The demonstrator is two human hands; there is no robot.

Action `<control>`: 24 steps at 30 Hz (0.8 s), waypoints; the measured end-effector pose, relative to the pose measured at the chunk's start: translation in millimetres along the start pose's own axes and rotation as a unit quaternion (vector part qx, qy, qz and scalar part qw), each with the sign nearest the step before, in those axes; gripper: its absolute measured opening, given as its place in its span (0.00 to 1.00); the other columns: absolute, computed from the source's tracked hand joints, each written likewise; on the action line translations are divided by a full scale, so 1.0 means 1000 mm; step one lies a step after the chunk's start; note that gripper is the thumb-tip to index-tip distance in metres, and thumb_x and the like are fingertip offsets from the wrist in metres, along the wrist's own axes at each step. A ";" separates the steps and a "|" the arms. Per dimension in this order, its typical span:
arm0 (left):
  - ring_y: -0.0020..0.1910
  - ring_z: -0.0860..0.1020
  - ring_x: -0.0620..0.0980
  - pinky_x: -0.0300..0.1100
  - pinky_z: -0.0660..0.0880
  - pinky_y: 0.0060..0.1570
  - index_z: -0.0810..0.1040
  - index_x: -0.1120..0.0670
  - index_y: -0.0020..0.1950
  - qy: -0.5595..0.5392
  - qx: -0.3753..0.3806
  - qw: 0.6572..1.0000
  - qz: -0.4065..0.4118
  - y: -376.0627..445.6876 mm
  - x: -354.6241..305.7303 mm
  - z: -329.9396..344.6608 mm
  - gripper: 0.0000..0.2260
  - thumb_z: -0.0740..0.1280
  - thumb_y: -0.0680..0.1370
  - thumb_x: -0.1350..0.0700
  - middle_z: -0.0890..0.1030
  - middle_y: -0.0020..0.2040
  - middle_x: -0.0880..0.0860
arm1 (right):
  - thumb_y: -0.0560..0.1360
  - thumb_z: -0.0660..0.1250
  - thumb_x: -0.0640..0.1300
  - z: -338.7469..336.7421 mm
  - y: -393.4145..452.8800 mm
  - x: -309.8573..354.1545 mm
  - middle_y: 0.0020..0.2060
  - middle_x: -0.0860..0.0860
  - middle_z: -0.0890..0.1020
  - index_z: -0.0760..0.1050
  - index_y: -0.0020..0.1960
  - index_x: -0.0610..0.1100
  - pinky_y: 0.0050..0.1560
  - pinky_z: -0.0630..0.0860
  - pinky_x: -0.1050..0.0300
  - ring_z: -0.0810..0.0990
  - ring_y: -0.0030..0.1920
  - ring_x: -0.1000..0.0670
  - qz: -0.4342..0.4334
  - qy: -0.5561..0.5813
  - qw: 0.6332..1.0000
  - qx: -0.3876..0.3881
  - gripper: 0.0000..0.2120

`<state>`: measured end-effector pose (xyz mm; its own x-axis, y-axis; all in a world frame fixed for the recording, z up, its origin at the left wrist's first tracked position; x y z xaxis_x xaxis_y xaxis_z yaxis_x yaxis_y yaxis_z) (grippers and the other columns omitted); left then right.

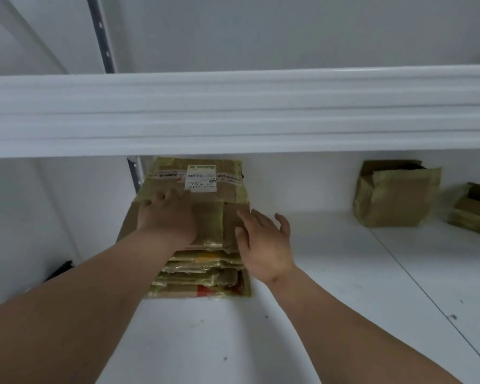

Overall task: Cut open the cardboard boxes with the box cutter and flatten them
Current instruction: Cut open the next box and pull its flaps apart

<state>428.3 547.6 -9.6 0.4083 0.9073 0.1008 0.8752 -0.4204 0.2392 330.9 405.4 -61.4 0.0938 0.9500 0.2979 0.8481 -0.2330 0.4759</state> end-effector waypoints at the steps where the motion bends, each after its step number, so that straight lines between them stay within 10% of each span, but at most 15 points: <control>1: 0.69 0.66 0.59 0.56 0.65 0.65 0.55 0.47 0.78 0.003 -0.016 1.000 0.012 -0.001 -0.011 -0.008 0.26 0.55 0.79 0.53 0.66 0.72 0.55 | 0.75 0.36 0.58 -0.003 -0.003 -0.009 0.69 0.51 0.75 0.67 0.74 0.50 0.75 0.47 0.45 0.68 0.73 0.51 0.002 0.000 1.000 -0.007 0.35; 10: 0.77 0.54 0.55 0.55 0.53 0.74 0.52 0.44 0.79 -0.003 -0.034 0.990 0.134 -0.021 -0.160 -0.035 0.26 0.48 0.82 0.39 0.57 0.78 0.50 | 0.80 0.56 0.50 -0.053 -0.059 -0.128 0.71 0.52 0.72 0.69 0.72 0.49 0.73 0.51 0.41 0.66 0.74 0.50 0.062 -0.024 0.998 0.000 0.22; 24: 0.77 0.57 0.54 0.53 0.52 0.75 0.56 0.46 0.79 -0.027 0.047 0.964 0.260 -0.053 -0.447 0.008 0.28 0.51 0.81 0.37 0.58 0.78 0.50 | 0.82 0.56 0.50 -0.143 -0.193 -0.392 0.78 0.52 0.58 0.61 0.77 0.52 0.76 0.45 0.43 0.52 0.78 0.52 0.247 -0.070 0.958 0.128 0.24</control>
<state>200.9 164.0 -74.8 0.8091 0.5724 0.1330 0.5667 -0.8199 0.0808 56.1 47.8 -151.9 0.5712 0.7594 0.3116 0.7804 -0.6201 0.0805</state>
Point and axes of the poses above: each hand's wrist, its own y-axis towards the middle knuckle, its own z-axis out of the palm, x = y × z, the point moved 7 cm from there along y, towards the middle knuckle
